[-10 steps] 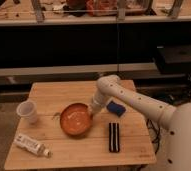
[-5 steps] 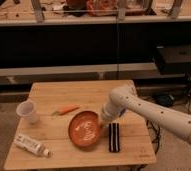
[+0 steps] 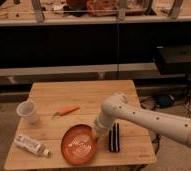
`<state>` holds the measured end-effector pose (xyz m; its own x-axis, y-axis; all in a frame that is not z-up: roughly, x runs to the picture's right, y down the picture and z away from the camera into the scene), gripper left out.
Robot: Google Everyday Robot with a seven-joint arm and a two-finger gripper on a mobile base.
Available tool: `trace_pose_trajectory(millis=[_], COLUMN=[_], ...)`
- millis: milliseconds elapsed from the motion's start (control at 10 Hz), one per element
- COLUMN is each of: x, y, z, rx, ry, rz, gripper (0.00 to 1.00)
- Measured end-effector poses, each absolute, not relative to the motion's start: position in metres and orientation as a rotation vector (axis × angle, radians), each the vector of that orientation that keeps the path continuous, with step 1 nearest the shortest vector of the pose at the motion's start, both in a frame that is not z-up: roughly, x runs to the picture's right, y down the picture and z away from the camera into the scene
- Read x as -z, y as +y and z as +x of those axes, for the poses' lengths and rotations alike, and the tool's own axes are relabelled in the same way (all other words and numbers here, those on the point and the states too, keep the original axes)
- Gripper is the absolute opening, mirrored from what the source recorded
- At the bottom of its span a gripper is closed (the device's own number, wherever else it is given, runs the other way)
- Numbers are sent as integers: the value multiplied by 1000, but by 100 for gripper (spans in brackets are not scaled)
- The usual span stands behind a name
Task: Drag the ceramic bowl in a circle
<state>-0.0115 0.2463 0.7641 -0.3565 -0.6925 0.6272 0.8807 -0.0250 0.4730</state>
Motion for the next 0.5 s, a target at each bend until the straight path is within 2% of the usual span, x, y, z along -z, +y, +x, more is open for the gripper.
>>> trace_pose_trajectory(millis=[300, 500], x=[-780, -804], y=[231, 205], z=[-55, -71], rx=[1725, 1727], ry=[-1046, -1059], rz=[-216, -174], gripper=[0, 0])
